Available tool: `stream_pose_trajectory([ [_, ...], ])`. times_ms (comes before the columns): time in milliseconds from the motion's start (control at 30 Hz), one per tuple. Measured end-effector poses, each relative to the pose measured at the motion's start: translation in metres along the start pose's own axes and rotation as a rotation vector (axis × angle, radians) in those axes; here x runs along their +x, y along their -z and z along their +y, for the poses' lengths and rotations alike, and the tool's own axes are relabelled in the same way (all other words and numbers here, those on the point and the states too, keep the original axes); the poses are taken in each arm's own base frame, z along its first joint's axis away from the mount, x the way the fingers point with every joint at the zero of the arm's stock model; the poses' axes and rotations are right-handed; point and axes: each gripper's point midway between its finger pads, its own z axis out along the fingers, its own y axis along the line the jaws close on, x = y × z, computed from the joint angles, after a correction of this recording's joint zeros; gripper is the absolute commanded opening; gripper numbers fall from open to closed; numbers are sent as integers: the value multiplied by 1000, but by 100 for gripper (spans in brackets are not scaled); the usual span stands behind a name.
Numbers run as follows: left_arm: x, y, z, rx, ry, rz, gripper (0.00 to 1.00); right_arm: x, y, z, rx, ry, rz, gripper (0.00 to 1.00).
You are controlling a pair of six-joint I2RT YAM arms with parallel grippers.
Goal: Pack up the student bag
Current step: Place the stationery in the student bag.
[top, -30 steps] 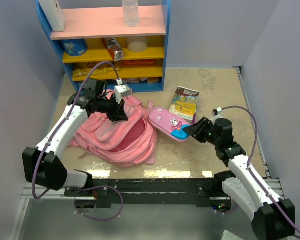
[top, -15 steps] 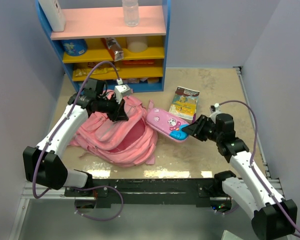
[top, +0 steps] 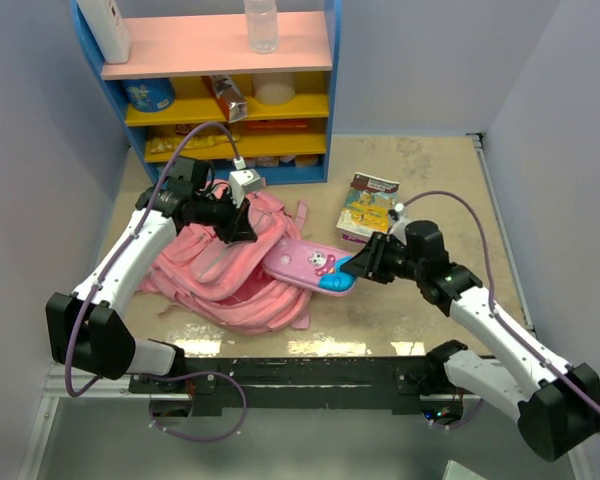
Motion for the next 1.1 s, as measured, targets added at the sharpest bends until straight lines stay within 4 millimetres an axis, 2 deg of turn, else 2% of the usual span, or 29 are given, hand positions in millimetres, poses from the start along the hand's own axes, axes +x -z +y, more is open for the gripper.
stream_pose_trajectory([
  [133, 0, 0, 0, 1, 0, -1, 0, 30, -18, 15, -16, 49, 104, 0],
  [200, 0, 0, -1, 4, 0, -1, 0, 38, -28, 17, -6, 63, 135, 0],
  [267, 0, 0, -1, 6, 0, -2, 0, 39, -39, 20, 16, 74, 138, 0],
  [367, -1, 0, -2, 10, 0, -3, 0, 28, -57, 30, 48, 90, 105, 0],
  [500, -2, 0, -4, 25, -1, -10, 0, 8, -89, 55, 65, 112, 48, 0],
  [567, -2, 0, -5, 31, -1, -12, 0, 1, -112, 69, 80, 130, 33, 0],
  [667, -2, 0, -6, 37, -1, -14, 0, 7, -147, 85, 90, 163, 42, 0],
  [800, -2, 1, -3, 26, -6, -14, 0, 30, -181, 90, 90, 174, 54, 0],
  [933, -1, 3, 2, 6, -6, -12, 0, 40, -199, 98, 52, 157, 10, 21],
  [1033, 0, 3, 5, -7, -8, -9, 0, 41, -207, 100, 44, 159, -18, 41],
  [1100, 0, 4, 5, -9, -12, -8, 0, 40, -206, 100, 43, 165, -35, 47],
])
